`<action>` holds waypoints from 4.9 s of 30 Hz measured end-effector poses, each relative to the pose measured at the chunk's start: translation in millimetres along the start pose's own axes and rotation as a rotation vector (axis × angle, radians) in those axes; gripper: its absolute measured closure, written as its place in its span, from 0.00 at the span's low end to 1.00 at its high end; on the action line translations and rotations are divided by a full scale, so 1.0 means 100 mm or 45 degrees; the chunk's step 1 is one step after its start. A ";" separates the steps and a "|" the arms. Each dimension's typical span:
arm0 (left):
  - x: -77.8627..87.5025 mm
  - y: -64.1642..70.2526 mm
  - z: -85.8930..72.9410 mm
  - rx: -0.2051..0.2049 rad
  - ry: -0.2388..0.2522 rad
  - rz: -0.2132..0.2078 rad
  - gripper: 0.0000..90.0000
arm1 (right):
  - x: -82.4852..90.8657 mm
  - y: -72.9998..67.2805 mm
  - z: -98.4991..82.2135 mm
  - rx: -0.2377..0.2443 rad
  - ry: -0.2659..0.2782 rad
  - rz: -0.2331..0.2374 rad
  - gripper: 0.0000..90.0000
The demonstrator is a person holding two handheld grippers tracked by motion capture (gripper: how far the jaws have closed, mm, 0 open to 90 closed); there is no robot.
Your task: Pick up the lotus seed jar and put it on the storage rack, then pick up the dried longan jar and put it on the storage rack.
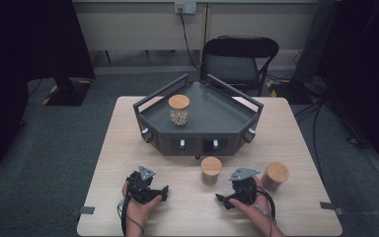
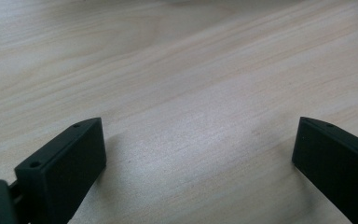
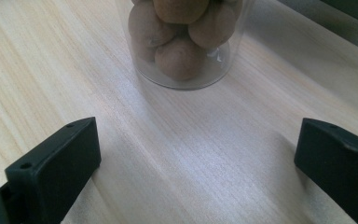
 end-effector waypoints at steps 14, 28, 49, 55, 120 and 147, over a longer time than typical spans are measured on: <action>0.00 0.01 -0.08 -0.025 0.038 0.000 0.00 | 0.00 0.00 0.00 0.000 0.000 0.000 0.00; 0.00 0.02 -0.08 -0.018 0.038 0.006 0.00 | 0.00 0.00 0.00 -0.002 -0.001 -0.001 0.00; 0.01 0.01 -0.10 -0.025 0.038 -0.004 0.00 | -0.01 0.01 0.01 0.005 -0.004 0.006 0.00; 0.01 0.01 -0.10 -0.025 0.039 -0.005 0.00 | -0.01 0.00 0.02 0.004 -0.005 0.007 0.00; 0.03 -0.01 -0.11 -0.039 0.037 -0.020 0.00 | -0.18 -0.03 0.23 0.031 0.164 0.060 0.28; 0.03 -0.01 -0.11 -0.040 0.037 -0.020 0.00 | 0.22 0.04 0.54 0.074 0.142 0.118 0.28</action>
Point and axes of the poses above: each handheld gripper's, and its own axes: x roughly backward along the jaws, z roughly out of its top, y roughly to its right, the point moved 1 cm from there along -x, roughly forward along the jaws, and after that the axes turned 3 degrees about y, right-handed, at the moved point
